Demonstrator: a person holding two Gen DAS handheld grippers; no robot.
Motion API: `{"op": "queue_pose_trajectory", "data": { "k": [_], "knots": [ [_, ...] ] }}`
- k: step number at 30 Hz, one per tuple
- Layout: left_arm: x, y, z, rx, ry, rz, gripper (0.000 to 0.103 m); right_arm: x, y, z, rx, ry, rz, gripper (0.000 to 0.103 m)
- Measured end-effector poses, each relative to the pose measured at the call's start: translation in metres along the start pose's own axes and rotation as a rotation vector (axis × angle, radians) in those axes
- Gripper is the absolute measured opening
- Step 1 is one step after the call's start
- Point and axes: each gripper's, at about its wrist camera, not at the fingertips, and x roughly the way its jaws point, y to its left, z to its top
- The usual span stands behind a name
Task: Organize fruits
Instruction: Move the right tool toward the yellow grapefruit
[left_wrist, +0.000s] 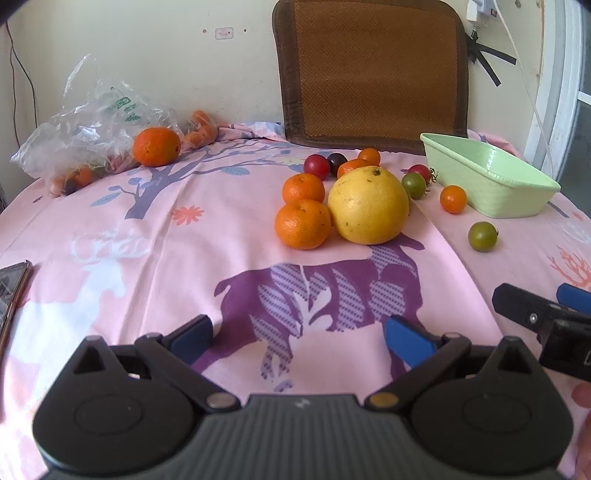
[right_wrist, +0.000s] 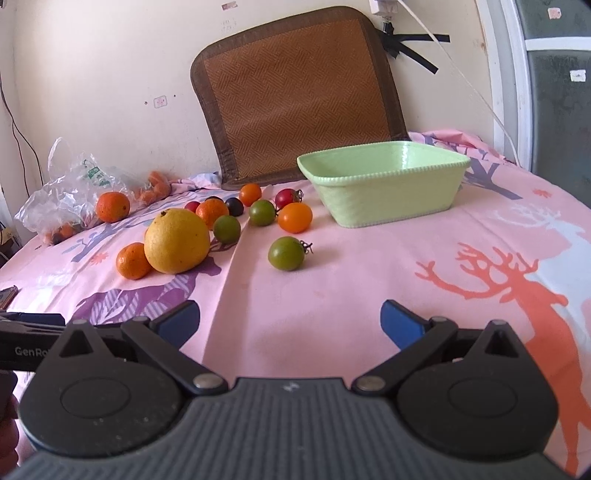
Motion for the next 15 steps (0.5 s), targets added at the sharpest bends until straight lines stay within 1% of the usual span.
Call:
{"op": "queue_pose_trajectory", "data": {
  "k": [2, 6, 11, 15],
  "knots": [
    [0.0003, 0.0005, -0.0012, 0.001, -0.003, 0.003, 0.103, 0.0002, -0.0033, 0.0, 0.023, 0.002, 0.009, 0.103],
    [0.001, -0.0016, -0.0035, 0.023, -0.008, 0.013, 0.103, 0.0, 0.0003, -0.0011, 0.009, 0.007, -0.002, 0.103],
    [-0.0004, 0.0024, -0.0059, 0.028, -0.015, -0.007, 0.103, 0.001, -0.002, 0.0008, 0.021, 0.004, 0.001, 0.103],
    [-0.0051, 0.0073, -0.0061, 0.003, -0.024, -0.035, 0.103, 0.0007, -0.0015, 0.0003, 0.021, 0.002, -0.002, 0.103]
  ]
}}
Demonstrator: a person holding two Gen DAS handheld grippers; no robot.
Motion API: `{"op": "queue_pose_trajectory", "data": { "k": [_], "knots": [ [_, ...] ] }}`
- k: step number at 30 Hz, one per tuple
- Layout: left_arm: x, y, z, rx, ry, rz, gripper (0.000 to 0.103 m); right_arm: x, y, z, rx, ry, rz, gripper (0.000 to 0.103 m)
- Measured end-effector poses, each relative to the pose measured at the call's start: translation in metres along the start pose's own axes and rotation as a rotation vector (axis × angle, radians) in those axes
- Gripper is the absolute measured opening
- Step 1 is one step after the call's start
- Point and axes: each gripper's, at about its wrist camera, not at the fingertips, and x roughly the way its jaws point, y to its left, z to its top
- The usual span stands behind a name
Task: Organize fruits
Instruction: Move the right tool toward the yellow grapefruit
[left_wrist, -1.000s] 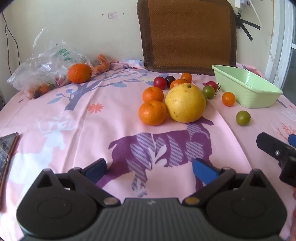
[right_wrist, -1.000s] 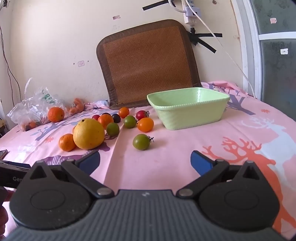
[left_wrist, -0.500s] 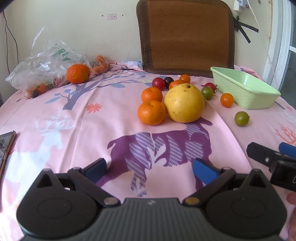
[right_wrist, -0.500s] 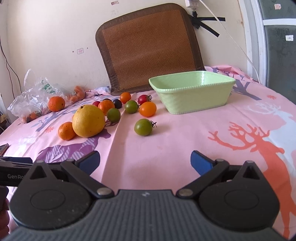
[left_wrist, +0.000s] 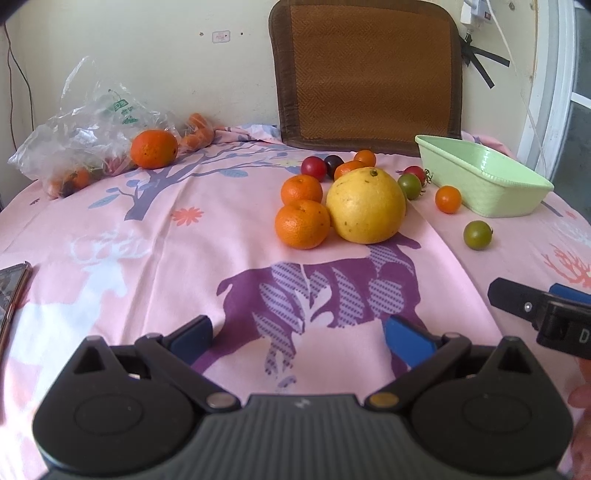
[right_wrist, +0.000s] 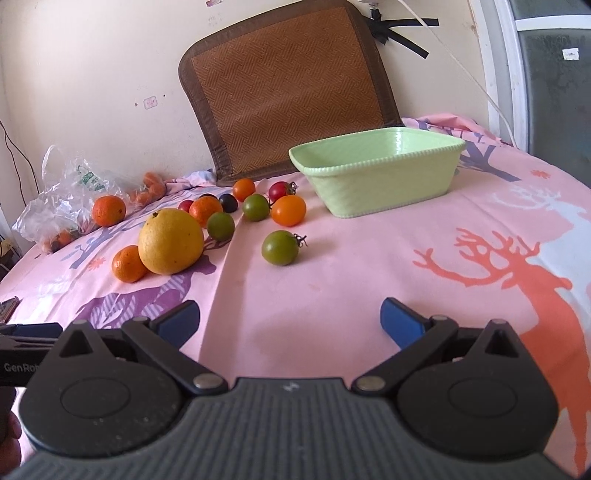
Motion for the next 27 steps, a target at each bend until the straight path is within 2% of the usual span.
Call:
{"op": "queue_pose_trajectory", "data": {
  "k": [7, 17, 27],
  "knots": [
    [-0.015, -0.005, 0.001, 0.035, -0.118, 0.026, 0.103, -0.001, 0.002, -0.002, -0.006, -0.008, 0.004, 0.103],
    [-0.015, 0.0, 0.0, 0.037, -0.125, 0.035, 0.103, -0.008, 0.007, -0.003, -0.042, -0.064, 0.015, 0.103],
    [-0.013, 0.008, 0.002, 0.002, -0.115, 0.027, 0.103, -0.019, 0.01, -0.002, -0.093, -0.181, 0.011, 0.103]
  ]
}}
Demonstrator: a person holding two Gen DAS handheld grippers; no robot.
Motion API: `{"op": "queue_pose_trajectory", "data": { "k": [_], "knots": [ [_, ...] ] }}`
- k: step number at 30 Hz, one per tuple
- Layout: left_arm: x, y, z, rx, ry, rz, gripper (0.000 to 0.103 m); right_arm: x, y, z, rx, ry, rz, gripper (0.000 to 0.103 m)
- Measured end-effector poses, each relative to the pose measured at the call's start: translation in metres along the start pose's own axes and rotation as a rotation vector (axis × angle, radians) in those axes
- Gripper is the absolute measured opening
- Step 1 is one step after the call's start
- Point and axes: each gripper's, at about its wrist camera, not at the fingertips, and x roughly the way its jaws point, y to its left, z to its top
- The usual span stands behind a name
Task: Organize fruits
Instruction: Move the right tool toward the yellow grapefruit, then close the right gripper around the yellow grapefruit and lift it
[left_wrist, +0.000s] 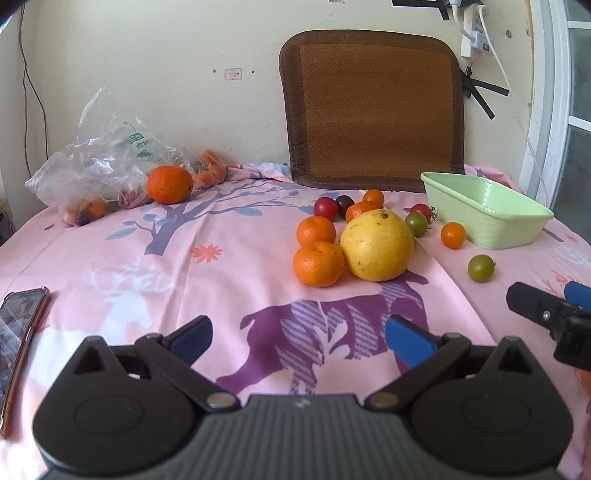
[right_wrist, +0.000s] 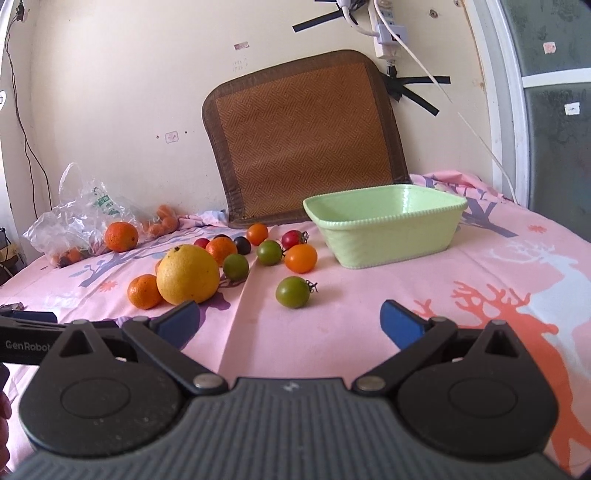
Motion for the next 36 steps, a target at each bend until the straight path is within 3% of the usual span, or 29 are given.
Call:
{"op": "queue_pose_trajectory", "data": {
  "k": [4, 9, 13, 23, 31, 36],
  "knots": [
    [0.001, 0.002, 0.0, -0.006, -0.005, 0.006, 0.103, 0.002, 0.002, 0.0, -0.015, 0.008, 0.01, 0.095],
    [0.001, 0.002, 0.003, 0.011, -0.012, -0.014, 0.103, 0.003, 0.004, 0.001, -0.047, 0.013, 0.035, 0.07],
    [0.001, 0.003, 0.012, 0.028, -0.033, -0.038, 0.101, 0.009, 0.01, 0.004, -0.09, 0.041, 0.085, 0.059],
    [-0.006, 0.03, 0.011, -0.056, -0.057, -0.053, 0.098, 0.058, 0.047, 0.031, -0.249, 0.067, 0.238, 0.064],
    [-0.017, 0.049, -0.002, -0.085, -0.085, -0.034, 0.099, 0.103, 0.064, 0.033, -0.23, 0.2, 0.278, 0.069],
    [-0.015, 0.053, -0.004, -0.097, -0.08, -0.043, 0.1, 0.098, 0.067, 0.029, -0.267, 0.199, 0.265, 0.065]
  ]
}}
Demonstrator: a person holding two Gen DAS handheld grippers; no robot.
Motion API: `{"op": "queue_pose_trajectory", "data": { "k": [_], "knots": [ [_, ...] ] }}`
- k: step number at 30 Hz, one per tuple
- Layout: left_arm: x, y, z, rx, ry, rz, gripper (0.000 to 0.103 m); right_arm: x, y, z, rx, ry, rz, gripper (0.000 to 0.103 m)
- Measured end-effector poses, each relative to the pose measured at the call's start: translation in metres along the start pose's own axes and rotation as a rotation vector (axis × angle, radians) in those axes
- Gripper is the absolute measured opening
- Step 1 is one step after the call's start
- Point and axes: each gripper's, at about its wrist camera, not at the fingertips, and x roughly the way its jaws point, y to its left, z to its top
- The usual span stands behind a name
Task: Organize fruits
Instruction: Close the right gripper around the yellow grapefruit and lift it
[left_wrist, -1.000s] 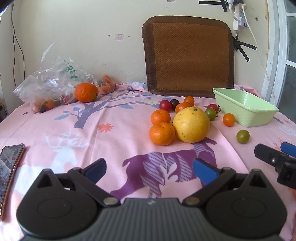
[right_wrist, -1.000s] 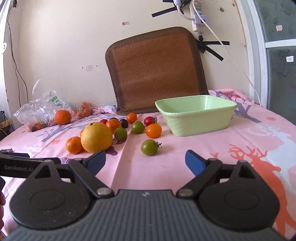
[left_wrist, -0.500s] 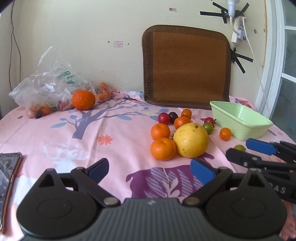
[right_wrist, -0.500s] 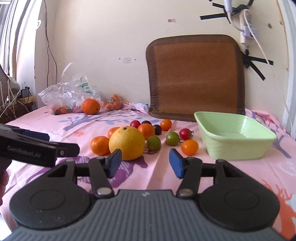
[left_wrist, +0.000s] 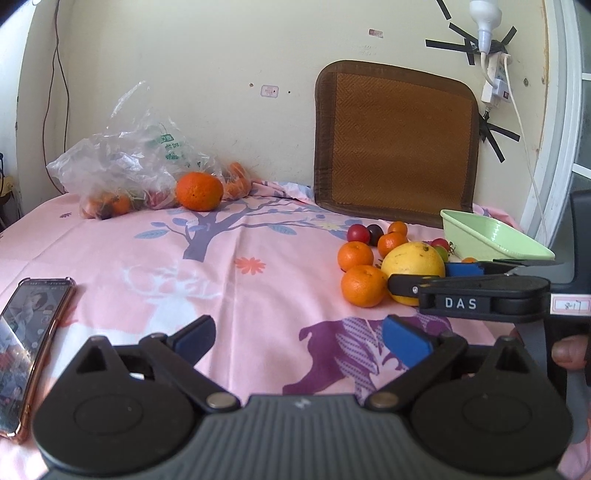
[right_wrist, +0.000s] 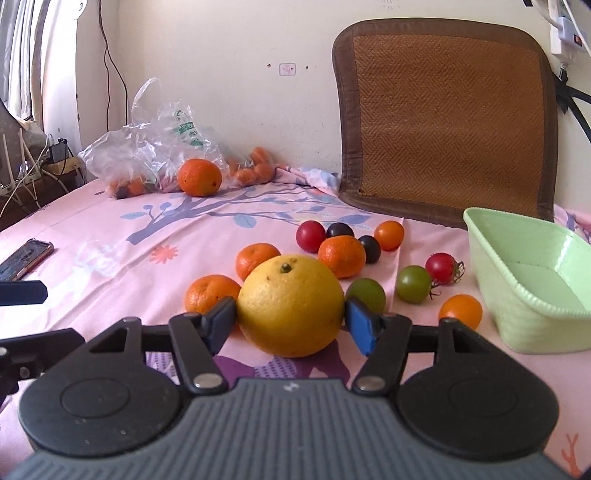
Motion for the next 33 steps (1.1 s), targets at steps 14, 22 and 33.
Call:
{"op": "queue_pose_trajectory", "data": {
  "k": [14, 22, 33],
  "knots": [
    [-0.004, -0.016, 0.002, -0.002, 0.005, -0.169, 0.1, -0.064, 0.016, -0.033, -0.066, 0.015, 0.027, 0.066],
    [-0.013, -0.044, 0.004, 0.063, 0.007, -0.26, 0.1, -0.066, 0.011, -0.036, -0.05, -0.006, 0.034, 0.071],
    [-0.004, -0.052, 0.004, 0.06, 0.062, -0.275, 0.1, -0.071, 0.002, -0.044, -0.03, -0.009, 0.072, 0.077]
  ]
}}
